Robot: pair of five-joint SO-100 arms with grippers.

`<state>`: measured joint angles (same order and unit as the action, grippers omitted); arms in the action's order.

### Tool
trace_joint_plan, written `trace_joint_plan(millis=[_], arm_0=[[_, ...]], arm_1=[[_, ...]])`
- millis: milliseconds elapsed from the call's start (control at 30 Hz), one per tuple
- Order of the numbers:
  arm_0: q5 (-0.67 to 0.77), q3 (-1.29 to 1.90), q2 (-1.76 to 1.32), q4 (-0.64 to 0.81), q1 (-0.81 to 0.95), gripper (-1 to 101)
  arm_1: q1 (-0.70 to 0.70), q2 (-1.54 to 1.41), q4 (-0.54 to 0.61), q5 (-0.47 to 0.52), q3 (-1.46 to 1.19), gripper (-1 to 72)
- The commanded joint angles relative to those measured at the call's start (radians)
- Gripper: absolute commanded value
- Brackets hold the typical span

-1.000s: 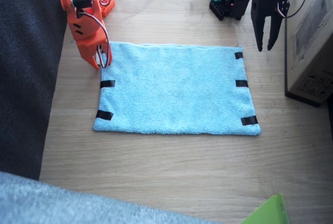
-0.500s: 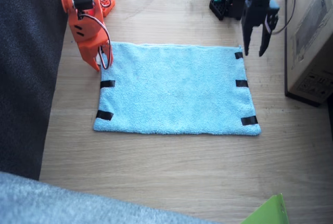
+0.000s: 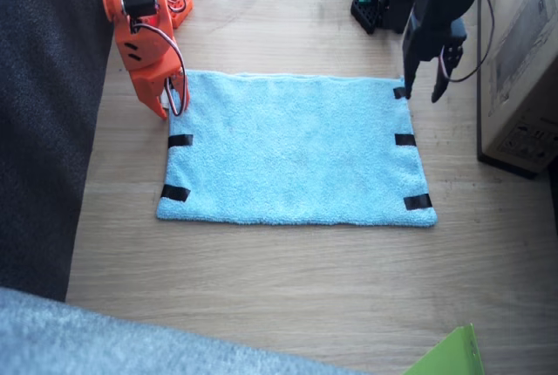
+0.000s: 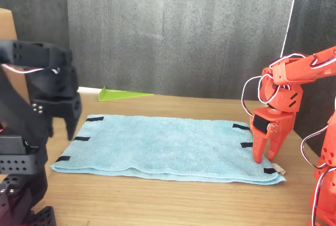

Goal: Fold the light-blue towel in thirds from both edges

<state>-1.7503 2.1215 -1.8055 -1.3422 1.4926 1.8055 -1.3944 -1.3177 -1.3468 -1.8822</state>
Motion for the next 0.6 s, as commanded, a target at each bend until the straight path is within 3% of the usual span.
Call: trace_joint_plan(millis=[0, 567], arm_0=[[-0.003, -0.063, 0.035, -0.009, -0.002, 27], [0.012, -0.216, 0.328, -0.012, -0.032, 25]], arm_1=[[0.023, -0.003, 0.028, -0.008, -0.008, 20.8], [0.025, 0.0, 0.028, 0.005, -0.009, 20.6]])
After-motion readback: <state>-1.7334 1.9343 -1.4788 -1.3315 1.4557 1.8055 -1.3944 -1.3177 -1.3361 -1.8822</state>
